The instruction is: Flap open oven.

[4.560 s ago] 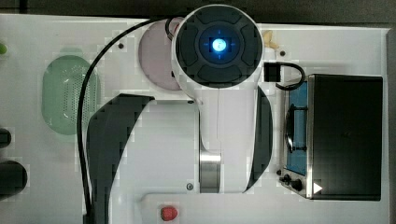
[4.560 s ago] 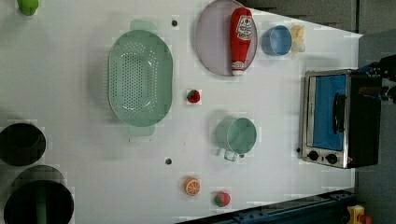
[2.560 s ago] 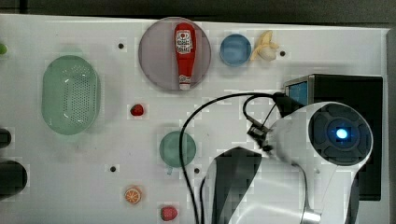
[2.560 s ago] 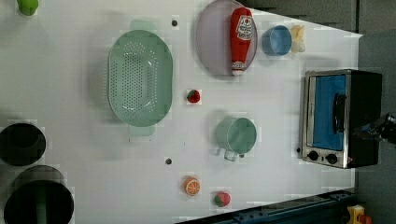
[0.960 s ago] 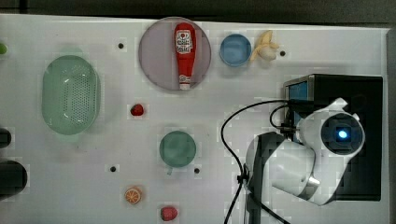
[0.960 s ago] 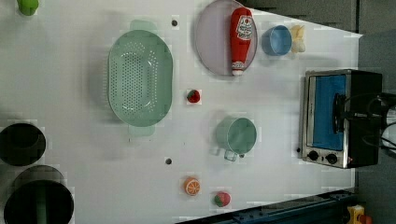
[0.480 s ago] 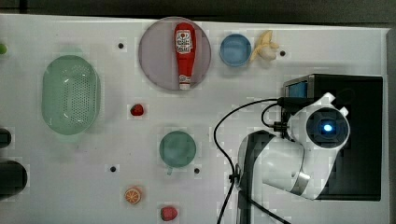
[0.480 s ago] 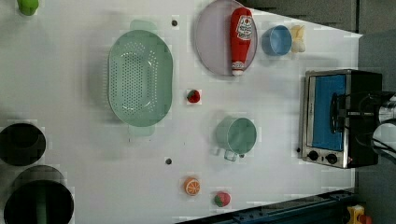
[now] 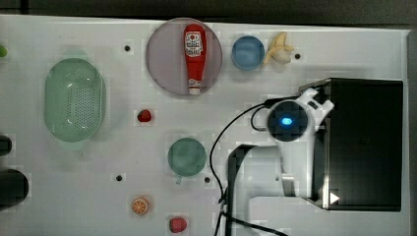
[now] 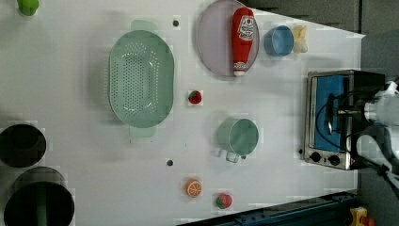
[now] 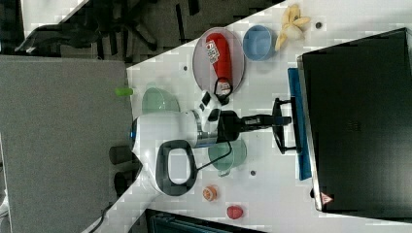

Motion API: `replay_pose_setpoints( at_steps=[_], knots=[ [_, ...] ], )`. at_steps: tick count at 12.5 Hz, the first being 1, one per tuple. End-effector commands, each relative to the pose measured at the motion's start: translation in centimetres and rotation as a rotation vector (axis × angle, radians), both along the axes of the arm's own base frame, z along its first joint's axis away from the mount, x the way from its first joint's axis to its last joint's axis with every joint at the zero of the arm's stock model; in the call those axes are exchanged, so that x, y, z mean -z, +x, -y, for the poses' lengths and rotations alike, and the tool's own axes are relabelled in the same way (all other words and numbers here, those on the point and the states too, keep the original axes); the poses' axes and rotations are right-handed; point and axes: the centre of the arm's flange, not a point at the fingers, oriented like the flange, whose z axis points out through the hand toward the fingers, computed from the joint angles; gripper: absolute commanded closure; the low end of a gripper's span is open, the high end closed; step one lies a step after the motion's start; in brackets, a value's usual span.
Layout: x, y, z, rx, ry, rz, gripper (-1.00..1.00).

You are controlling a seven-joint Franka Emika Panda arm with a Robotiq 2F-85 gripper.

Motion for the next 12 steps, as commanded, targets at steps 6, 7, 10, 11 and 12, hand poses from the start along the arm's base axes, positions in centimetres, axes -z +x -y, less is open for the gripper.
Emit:
replay_pose_setpoints(
  at_steps=[6,7,10,11,12],
  knots=[
    [7.0,-0.2,-9.4,0.080,-0.125,-0.038,0.65],
    [8.1,-0.3,-10.1,0.071,-0.126,-0.055,0.65],
    [11.1,-0.3,-11.9,0.094,-0.156,-0.061,0.65],
    [12.2,-0.3,-12.5,0.096,-0.181,-0.055,0.65],
    [13.4,-0.3,-13.0,0.099,-0.204,-0.050,0.65]
  ],
)
